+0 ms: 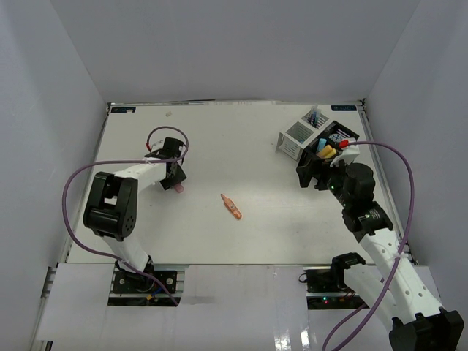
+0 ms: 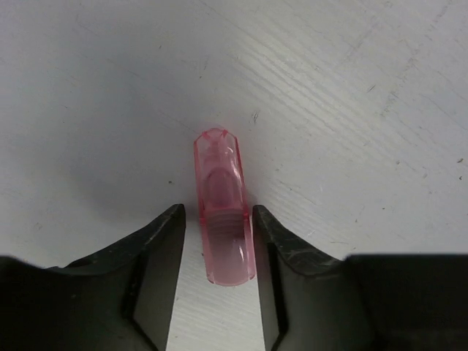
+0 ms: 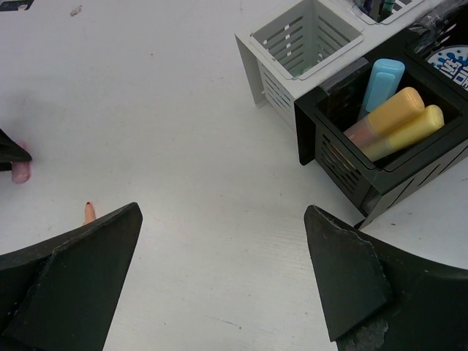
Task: Sort the stationery into containers
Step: Pick up the stationery from the center of the board.
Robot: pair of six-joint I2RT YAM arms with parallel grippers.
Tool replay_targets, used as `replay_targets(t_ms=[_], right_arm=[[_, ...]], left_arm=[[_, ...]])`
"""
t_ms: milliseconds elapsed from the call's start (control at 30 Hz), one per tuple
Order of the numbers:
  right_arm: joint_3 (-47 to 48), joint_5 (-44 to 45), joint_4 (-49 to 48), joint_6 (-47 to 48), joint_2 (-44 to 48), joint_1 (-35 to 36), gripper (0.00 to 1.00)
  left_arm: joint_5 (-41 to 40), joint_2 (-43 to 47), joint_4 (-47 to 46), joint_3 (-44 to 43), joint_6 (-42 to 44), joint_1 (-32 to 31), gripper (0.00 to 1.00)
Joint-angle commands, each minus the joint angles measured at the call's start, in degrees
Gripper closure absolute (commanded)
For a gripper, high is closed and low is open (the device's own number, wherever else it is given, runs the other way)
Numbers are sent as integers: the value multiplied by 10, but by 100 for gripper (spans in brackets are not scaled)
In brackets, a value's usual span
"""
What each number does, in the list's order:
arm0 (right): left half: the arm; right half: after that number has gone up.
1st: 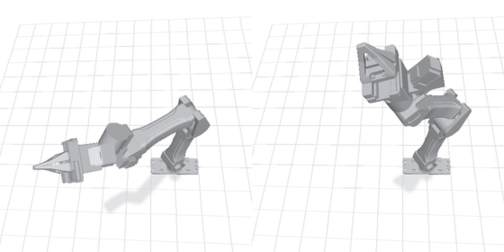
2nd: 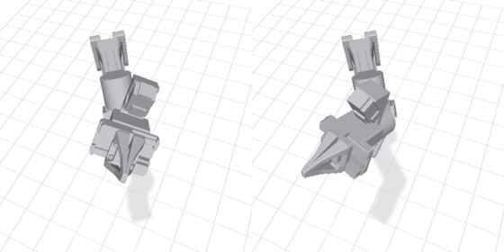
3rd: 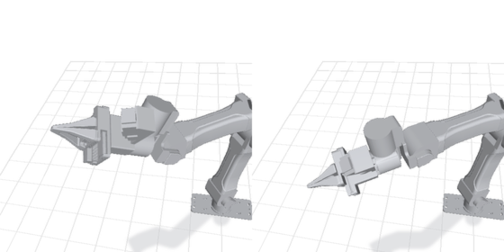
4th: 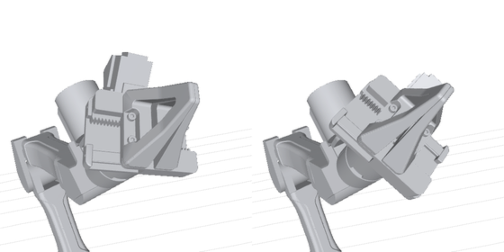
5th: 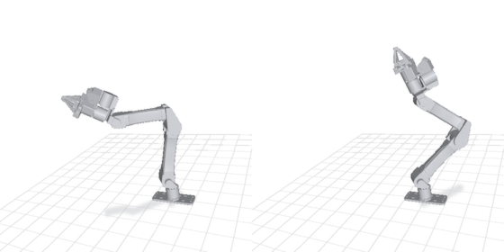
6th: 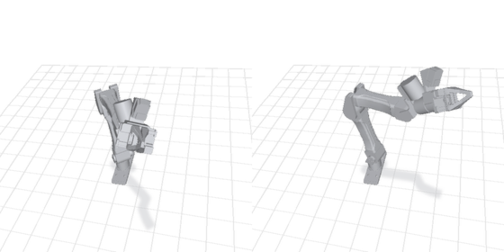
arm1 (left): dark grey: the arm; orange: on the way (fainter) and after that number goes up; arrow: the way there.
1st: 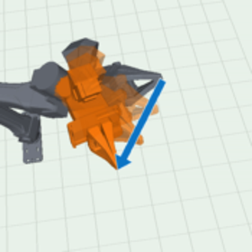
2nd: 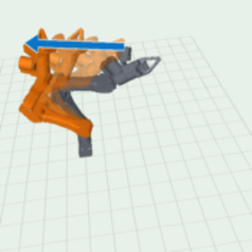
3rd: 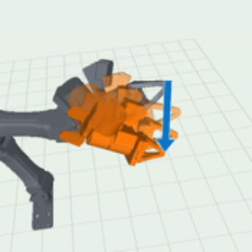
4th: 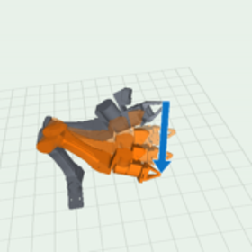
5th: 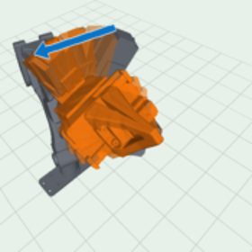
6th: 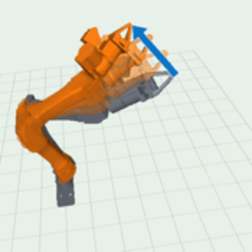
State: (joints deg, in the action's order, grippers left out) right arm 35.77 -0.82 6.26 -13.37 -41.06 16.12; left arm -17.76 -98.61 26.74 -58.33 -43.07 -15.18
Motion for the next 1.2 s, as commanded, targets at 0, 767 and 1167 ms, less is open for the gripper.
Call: replay_targets(t_ms=[0,767,1167], right_arm=[[-3,1,-16,-3,5,-3,2],[40,-313,-56,-113,-79,12,3],[80,-278,-107,-148,-164,94,7]], left_arm=[[30,-12,7,-10,4,0,50],[121,268,-234,89,386,-341,84],[163,306,-305,109,488,-399,83]])
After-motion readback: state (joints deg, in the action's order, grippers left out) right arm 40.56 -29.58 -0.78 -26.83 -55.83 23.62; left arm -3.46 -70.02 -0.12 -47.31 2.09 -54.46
